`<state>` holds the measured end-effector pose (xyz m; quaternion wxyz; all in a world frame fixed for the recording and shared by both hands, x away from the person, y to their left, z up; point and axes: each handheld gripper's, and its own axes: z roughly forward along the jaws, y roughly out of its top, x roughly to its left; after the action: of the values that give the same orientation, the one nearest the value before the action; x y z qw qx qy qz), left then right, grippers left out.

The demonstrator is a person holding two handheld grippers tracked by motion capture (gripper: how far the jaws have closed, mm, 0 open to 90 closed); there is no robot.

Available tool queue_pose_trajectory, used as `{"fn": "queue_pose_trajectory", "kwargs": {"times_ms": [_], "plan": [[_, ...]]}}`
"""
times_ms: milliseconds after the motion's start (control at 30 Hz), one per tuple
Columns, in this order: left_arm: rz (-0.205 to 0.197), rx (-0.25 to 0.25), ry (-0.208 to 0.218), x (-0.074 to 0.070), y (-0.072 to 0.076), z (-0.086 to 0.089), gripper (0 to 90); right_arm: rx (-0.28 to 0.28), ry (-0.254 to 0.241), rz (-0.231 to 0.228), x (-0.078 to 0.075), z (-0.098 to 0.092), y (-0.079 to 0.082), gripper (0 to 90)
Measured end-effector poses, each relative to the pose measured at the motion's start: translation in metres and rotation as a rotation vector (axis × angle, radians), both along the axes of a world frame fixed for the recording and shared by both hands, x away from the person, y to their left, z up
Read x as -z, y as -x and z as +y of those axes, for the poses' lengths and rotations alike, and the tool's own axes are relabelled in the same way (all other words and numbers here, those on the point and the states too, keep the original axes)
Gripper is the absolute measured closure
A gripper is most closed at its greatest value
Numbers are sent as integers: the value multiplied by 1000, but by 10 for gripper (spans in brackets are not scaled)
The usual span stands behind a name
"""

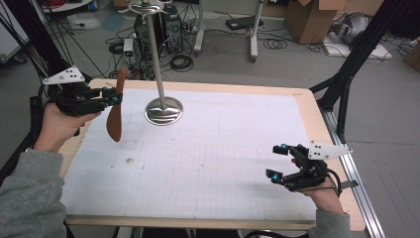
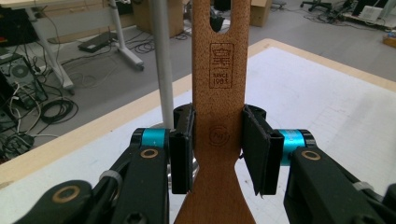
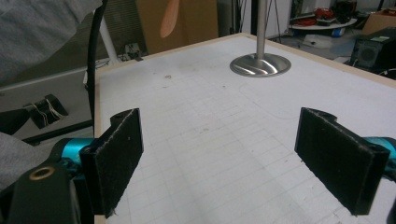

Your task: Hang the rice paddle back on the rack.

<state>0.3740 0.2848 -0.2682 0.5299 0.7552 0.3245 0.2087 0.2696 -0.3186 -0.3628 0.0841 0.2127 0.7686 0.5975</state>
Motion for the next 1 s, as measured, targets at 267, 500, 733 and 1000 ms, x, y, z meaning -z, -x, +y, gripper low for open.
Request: {"fn": "queue_pose_trajectory", "kwargs": {"times_ms": [267,500,733,1000], "plan": [[0,-15,22,-7,-8,6,653,-9,6,4,1,2,-1,140],[-37,-19,55,-24,-10,5,654,-6,-2,3,0,0,0,141],[-38,-2,56,-36,-14,7,654,-3,-8,-2,-1,-2,1,141],[-43,14,83,-52,-21,8,654,-2,-8,2,-1,-2,0,141]]}}
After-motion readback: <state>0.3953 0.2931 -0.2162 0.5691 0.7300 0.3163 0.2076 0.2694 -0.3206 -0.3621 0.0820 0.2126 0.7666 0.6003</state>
